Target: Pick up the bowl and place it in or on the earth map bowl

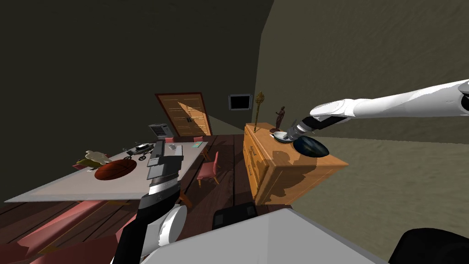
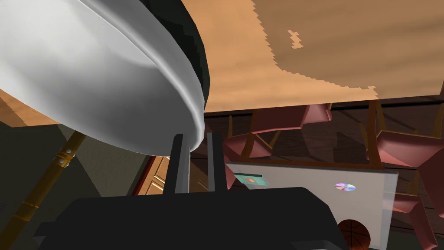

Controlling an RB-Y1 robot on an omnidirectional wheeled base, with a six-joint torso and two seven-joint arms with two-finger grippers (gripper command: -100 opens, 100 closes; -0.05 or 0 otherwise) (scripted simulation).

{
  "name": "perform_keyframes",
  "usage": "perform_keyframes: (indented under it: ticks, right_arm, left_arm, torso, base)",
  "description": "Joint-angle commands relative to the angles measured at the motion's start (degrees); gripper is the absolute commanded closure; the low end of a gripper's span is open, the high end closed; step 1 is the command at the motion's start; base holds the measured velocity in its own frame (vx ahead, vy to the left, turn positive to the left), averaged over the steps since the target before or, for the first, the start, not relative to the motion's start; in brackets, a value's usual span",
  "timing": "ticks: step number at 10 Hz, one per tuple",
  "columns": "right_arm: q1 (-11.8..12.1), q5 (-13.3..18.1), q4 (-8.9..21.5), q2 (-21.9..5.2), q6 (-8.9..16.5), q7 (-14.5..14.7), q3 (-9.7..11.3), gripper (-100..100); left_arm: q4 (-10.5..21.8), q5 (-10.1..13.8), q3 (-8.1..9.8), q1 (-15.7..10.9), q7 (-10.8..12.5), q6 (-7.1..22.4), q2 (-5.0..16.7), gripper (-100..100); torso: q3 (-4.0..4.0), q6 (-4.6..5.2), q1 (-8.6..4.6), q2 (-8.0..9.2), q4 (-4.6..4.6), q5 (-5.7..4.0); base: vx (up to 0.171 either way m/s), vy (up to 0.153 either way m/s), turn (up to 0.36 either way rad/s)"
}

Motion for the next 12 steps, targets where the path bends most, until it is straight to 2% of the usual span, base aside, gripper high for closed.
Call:
perform_keyframes:
  ticks: [1, 5, 6, 7, 12]
  right_arm:
    - [0.3, -0.6, 1.1, -2.2, -1.7, 0.0, -1.2, 100]
    - [-1.7, -0.2, 2.1, -6.2, -5.6, -0.8, -2.3, 100]
    - [-1.7, -0.2, 2.1, -6.2, -5.6, -0.8, -2.3, 100]
    - [-2.7, 0.0, 2.6, -8.3, -7.7, -1.2, -2.8, 100]
    - [-4.9, 0.5, 3.8, -13.5, -12.8, -2.3, -4.1, 100]
  left_arm:
    - [0.0, 0.0, 0.00, 0.0, 0.0, 0.0, 0.0, 0]
    - [0.0, 0.0, 0.00, 0.0, 0.0, 0.0, 0.0, 0]
    - [0.0, 0.0, 0.00, 0.0, 0.0, 0.0, 0.0, 0]
    - [0.0, 0.0, 0.00, 0.0, 0.0, 0.0, 0.0, 0]
    - [0.0, 0.0, 0.00, 0.0, 0.0, 0.0, 0.0, 0]
  torso:
    - [0.00, 0.00, 0.00, 0.00, 0.00, 0.00]
    - [-0.07, 0.02, -0.23, -0.10, -0.05, -0.10]
    - [-0.09, 0.00, -0.19, -0.13, -0.06, -0.08]
    - [-0.09, 0.02, -0.08, -0.12, -0.08, -0.09]
    - [-0.04, 0.10, -0.26, -0.05, -0.05, -0.11]
  base:
    - [-0.060, -0.126, -0.080]
    - [-0.031, -0.111, -0.068]
    - [-0.010, -0.068, -0.010]
    - [-0.022, -0.109, -0.113]
    - [-0.010, -0.110, -0.074]
